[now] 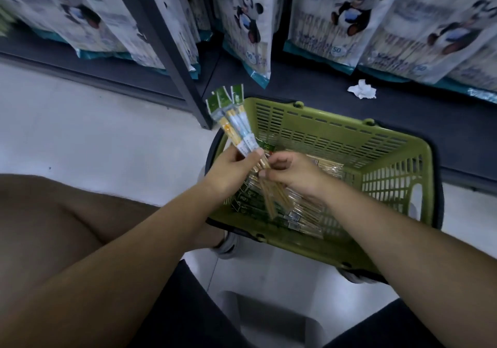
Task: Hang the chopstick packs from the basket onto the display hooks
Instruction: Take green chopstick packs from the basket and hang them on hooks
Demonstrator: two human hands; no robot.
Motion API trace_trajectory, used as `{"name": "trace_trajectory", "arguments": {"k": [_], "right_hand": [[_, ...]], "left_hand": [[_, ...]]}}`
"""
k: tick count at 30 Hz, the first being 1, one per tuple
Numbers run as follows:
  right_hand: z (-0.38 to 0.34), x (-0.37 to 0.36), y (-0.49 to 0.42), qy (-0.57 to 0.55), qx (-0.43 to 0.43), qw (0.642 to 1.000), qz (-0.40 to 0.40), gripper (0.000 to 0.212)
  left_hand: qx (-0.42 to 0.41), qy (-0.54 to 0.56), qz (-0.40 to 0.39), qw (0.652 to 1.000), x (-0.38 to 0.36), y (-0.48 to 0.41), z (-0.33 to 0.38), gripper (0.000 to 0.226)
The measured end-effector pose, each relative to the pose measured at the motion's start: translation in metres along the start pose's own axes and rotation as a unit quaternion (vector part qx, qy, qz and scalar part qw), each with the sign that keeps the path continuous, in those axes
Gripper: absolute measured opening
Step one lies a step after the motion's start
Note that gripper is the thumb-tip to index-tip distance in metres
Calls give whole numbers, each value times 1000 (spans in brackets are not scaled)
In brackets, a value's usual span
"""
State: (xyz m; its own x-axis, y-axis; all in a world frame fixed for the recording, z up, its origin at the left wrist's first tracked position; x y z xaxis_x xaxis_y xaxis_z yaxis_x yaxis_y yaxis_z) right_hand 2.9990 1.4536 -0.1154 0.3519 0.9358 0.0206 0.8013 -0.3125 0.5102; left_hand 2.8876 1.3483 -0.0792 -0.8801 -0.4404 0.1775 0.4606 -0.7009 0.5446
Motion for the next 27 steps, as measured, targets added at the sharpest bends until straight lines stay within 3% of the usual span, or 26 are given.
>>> {"name": "trace_trajectory", "arguments": {"k": [5, 7, 10, 17, 23, 27], "right_hand": [[3, -17, 0, -63, -19, 998, -25, 9], [24, -3, -1, 35, -47, 998, -11, 10], [77, 16, -3, 219, -102, 970, 5, 14], [161, -5, -6, 340, -181, 919, -81, 53], [172, -14, -11, 376, -191, 901, -98, 45], [177, -14, -11, 420, -188, 880, -119, 28]], "left_hand": [[12, 156, 45, 987, 8, 1, 5, 18], [8, 173, 62, 983, 25, -3, 11, 15], [13, 141, 69, 987, 46, -5, 14, 21], [8, 51, 28, 998, 42, -6, 2, 35], [18, 70, 21, 997, 39, -13, -1, 44], [20, 73, 20, 997, 38, -15, -4, 44]]}}
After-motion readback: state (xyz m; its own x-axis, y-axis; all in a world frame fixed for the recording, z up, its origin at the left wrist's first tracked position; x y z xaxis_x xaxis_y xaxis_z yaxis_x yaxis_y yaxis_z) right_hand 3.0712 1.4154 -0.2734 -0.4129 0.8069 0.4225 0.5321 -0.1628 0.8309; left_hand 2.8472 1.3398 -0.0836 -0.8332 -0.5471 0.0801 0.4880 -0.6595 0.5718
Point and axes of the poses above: each hand's wrist, its own y-axis away from the middle knuckle, its own x-axis out of the back of the hand, z = x × y, the point moved 7 cm from there along -y, towards the middle knuckle, and after that the axes turned 3 degrees about -z, right-handed, at the moved point
